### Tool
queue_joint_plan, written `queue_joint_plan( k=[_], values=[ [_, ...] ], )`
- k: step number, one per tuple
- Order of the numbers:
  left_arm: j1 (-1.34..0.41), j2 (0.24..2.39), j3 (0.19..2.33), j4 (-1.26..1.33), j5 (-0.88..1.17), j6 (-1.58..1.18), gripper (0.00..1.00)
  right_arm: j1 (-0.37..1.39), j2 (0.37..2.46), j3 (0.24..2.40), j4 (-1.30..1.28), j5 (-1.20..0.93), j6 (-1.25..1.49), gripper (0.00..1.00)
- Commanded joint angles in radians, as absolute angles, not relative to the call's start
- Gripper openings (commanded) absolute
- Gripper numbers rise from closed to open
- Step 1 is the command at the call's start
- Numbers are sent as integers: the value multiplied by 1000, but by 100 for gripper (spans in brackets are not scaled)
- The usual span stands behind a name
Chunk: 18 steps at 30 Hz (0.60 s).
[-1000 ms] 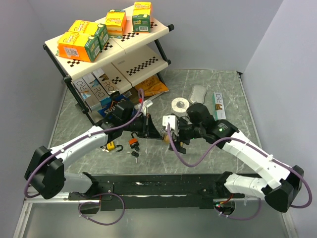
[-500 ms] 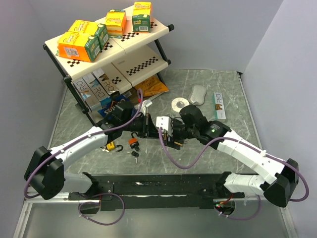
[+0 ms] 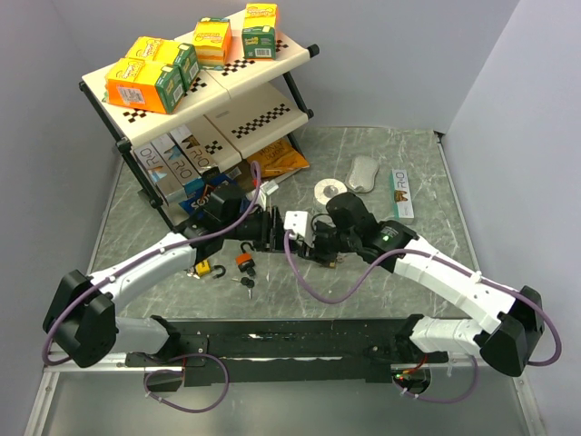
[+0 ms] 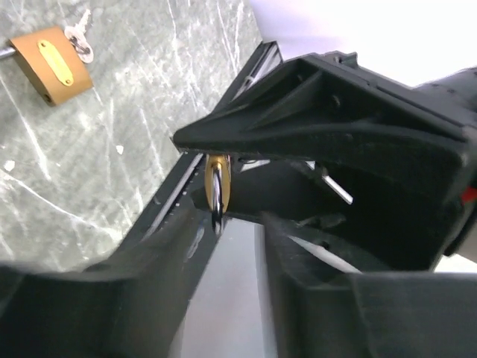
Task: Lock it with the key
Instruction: Place the lock at the center of the board.
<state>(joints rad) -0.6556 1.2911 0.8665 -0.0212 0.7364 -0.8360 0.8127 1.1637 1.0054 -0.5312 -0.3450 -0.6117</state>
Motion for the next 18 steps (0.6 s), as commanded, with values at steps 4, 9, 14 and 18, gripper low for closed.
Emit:
queue_joint_plan(
  k=[4, 9, 14, 18],
  values=[
    [-589, 1212, 864, -28, 718, -798, 74, 602, 1157, 1014, -586, -471, -480, 31],
    [-578, 1132, 861, -75, 649, -666, 97, 318, 1137, 954, -679, -434, -430, 31],
    [-581, 1063, 864, -72, 597, -545, 96, 106, 1193, 920, -758, -336, -403, 29],
    [-581, 1011, 861, -57, 555, -450, 96, 5, 1287, 939, -796, -327, -330, 27]
  ],
)
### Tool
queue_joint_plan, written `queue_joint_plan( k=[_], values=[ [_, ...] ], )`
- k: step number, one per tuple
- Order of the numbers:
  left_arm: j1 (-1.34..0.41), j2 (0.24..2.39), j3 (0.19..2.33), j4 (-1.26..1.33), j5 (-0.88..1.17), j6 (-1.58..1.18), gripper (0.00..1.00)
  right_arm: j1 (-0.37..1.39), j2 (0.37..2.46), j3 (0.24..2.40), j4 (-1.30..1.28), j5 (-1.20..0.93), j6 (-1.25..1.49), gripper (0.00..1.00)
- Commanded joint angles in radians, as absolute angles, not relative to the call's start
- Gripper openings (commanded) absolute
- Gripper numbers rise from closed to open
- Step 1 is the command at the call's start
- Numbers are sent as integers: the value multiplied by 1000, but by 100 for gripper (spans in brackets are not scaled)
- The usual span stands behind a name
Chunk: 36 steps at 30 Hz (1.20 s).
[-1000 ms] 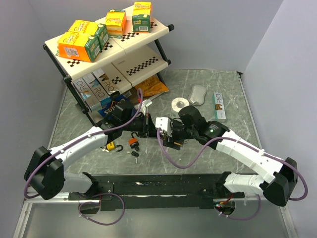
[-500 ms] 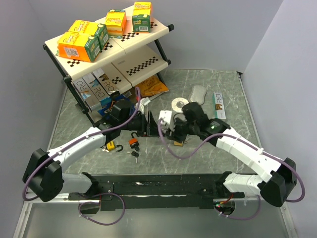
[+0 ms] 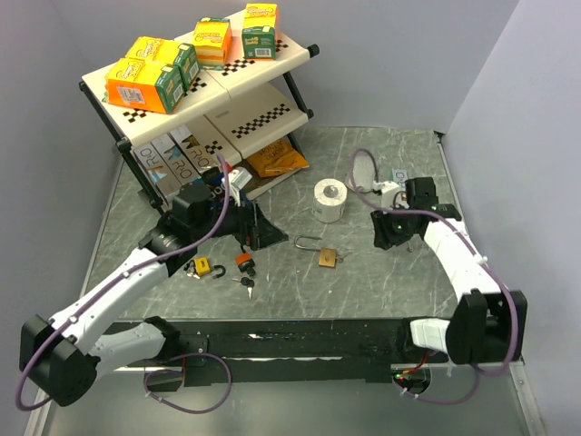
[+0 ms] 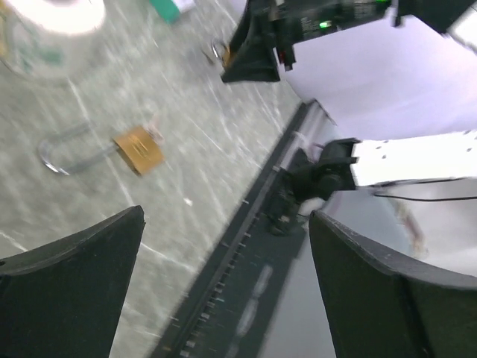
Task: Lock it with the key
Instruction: Place the lock at the center of the board.
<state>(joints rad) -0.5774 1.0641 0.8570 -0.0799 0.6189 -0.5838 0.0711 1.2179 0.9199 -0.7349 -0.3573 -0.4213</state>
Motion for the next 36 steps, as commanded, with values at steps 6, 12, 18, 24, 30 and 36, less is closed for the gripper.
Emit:
queue_joint_plan(
  k=[6, 12, 18, 24, 30, 36],
  values=[
    [-581, 963, 844, -17, 548, -393, 96, -44, 1443, 983, -785, -267, -249, 26],
    [-580, 979, 868, -58, 569, -339, 96, -104, 1607, 1035, -781, -200, -186, 21],
    [-580, 963, 851, -31, 549, -331, 96, -110, 1649, 1034, -742, -181, -158, 29],
    [-580, 969, 851, -28, 548, -333, 96, -110, 1664, 1026, -710, -153, -140, 38],
    [-580, 976, 859, -38, 555, -339, 96, -110, 1681, 1035, -704, -163, -123, 44],
    [-580, 974, 861, -51, 557, -341, 96, -110, 1698, 1049, -704, -149, -115, 61]
  ],
)
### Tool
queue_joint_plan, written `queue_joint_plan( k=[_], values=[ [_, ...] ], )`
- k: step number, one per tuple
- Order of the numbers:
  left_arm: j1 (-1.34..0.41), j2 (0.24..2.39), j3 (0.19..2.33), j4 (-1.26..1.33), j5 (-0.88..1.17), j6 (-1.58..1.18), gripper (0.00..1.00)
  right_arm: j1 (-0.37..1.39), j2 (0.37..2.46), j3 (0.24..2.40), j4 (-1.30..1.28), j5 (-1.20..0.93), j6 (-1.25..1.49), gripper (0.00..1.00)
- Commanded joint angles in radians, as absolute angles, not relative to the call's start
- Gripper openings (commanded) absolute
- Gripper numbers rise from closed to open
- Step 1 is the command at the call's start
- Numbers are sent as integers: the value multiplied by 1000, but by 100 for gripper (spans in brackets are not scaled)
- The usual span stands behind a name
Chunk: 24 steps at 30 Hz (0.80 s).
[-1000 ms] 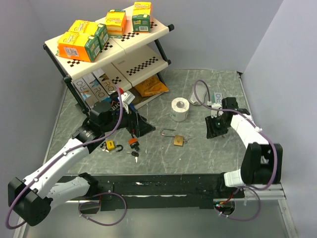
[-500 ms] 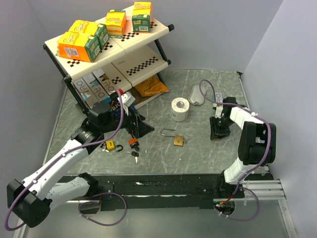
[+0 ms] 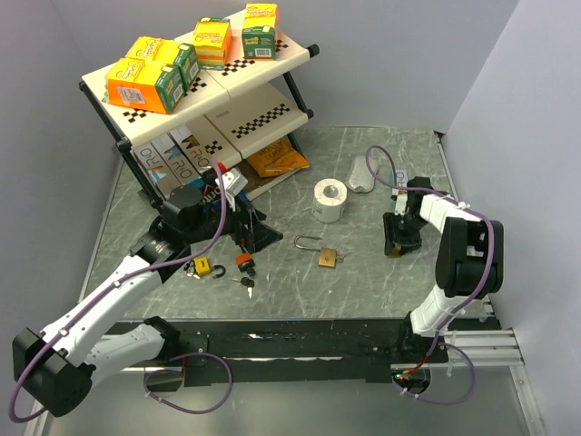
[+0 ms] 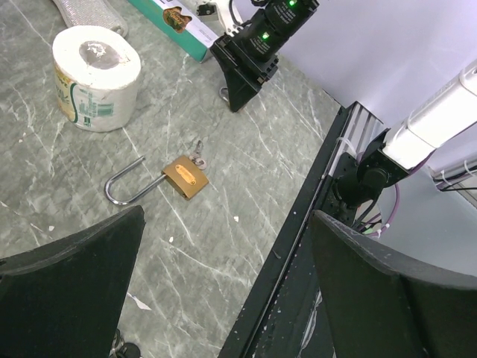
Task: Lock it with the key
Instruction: Place the lock at the center of the board, then pick up the lock from the center of the board.
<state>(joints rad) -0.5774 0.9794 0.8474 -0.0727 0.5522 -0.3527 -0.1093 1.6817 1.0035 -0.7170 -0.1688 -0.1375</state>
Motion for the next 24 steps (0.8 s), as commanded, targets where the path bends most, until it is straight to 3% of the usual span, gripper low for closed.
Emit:
queue_joint_plan(
  k=[1, 9, 12, 17, 24],
  values=[
    [-580, 971, 859, -51, 555, -342, 96, -109, 1698, 1051, -704, -147, -115, 65],
    [-580, 962, 864, -80, 595, -327, 96, -100, 1625, 1062, -727, -233, -156, 82],
    [-578, 962, 867, -101, 653, -325, 96, -77, 1527, 1055, -729, -355, -268, 97],
    [-572, 956, 851, -89, 733, -366, 96, -5, 1399, 1055, -749, -538, -471, 99],
    [-551, 936, 836, -74, 823, -345, 96, 244, 1321, 983, -663, -580, -773, 99]
  ],
)
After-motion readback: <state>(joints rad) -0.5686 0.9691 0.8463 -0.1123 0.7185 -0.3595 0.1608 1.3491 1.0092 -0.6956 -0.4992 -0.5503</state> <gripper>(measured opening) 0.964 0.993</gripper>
